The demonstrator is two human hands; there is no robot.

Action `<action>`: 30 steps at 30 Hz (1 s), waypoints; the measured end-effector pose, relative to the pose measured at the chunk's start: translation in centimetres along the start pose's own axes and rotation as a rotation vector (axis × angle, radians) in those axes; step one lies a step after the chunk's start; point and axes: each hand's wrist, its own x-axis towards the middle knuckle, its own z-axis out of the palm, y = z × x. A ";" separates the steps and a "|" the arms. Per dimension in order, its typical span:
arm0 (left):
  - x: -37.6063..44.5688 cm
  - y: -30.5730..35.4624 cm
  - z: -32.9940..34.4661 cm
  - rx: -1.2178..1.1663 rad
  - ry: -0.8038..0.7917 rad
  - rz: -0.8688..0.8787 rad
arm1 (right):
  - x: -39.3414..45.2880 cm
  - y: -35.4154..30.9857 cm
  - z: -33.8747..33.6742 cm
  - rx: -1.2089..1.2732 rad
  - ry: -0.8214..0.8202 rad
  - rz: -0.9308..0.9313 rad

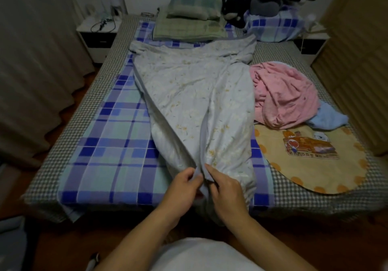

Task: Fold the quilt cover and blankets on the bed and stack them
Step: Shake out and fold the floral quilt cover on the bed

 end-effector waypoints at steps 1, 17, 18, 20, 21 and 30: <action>0.0 0.0 0.0 0.009 -0.005 0.004 | -0.1 0.0 0.0 0.016 -0.015 -0.023; 0.3 1.2 -1.4 0.107 0.003 -0.022 | -0.5 -0.4 -0.4 -0.179 -0.167 -0.190; 0.4 1.4 -1.4 0.088 -0.007 -0.030 | -0.6 -0.6 -0.6 -0.183 -0.176 -0.194; 0.3 2.0 -1.3 0.108 -0.023 -0.026 | -0.8 -1.0 -0.4 -0.193 -0.200 -0.216; 0.3 2.2 -1.2 0.144 -0.025 -0.015 | -0.9 -1.1 -0.3 -0.199 -0.204 -0.234; 0.8 3.6 -0.1 0.023 -0.014 -0.007 | -0.1 -1.1 -1.5 -0.141 -0.232 -0.298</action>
